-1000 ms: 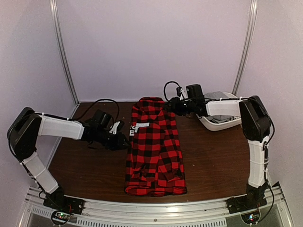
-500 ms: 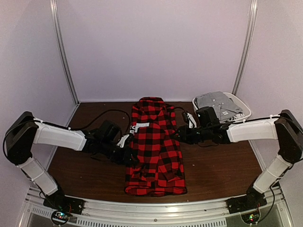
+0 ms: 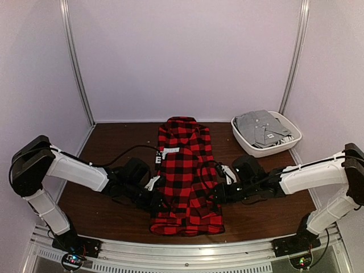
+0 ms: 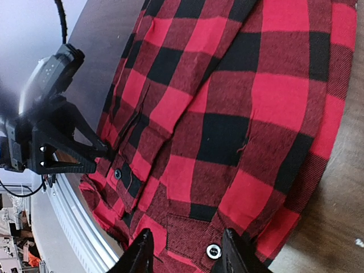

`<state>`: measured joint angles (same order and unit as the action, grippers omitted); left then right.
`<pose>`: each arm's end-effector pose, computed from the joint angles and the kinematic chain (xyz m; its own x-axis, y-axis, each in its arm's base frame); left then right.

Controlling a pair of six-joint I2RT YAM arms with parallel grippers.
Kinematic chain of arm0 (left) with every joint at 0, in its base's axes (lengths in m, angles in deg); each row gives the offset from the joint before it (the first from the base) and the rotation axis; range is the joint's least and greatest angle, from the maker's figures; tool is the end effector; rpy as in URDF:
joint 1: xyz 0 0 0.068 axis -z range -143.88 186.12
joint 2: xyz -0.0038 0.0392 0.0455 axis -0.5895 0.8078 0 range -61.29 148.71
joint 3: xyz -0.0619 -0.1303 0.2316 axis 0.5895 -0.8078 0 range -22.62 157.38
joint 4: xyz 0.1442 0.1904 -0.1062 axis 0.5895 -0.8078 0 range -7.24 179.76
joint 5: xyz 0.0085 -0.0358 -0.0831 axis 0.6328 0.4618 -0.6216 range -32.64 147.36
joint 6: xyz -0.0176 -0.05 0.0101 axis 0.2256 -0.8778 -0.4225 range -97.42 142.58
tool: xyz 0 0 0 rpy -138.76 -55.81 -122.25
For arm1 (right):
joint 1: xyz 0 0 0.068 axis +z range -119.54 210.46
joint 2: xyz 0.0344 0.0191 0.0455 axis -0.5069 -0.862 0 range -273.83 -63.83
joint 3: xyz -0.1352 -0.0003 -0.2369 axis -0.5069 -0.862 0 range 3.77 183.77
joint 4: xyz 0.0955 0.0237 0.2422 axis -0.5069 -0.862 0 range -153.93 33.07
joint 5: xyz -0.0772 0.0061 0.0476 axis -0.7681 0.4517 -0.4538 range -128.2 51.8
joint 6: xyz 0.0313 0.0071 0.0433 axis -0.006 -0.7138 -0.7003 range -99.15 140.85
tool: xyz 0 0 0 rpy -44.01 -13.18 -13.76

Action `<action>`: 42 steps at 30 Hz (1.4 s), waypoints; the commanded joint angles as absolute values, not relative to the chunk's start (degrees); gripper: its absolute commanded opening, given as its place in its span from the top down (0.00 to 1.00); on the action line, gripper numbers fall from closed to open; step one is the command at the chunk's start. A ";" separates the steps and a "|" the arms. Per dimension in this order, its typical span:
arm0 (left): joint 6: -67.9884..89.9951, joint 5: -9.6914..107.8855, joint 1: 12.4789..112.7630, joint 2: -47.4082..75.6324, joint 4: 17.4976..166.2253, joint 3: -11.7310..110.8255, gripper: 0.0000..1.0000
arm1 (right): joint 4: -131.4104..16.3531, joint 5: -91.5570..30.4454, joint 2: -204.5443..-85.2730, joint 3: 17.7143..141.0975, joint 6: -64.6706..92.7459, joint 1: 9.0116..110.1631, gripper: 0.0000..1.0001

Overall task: Fold and stack the long sleeve shirts
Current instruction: Smooth out the rectangle-folded shirt at the center of the board, then pick up the rectangle-folded shirt from the center of the board.

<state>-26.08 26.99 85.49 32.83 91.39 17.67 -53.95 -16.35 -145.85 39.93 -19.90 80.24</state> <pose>0.1792 -0.2365 0.1318 -0.9830 0.1508 -0.1049 0.1795 0.6660 -0.7240 0.1676 0.2188 0.1680 -0.9104 -0.1383 -0.3899 -0.3835 0.6354 0.6702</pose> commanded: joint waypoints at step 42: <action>-27.54 28.76 82.96 25.75 84.69 10.07 0.57 | -51.19 -19.23 -138.85 24.71 -33.06 83.10 0.55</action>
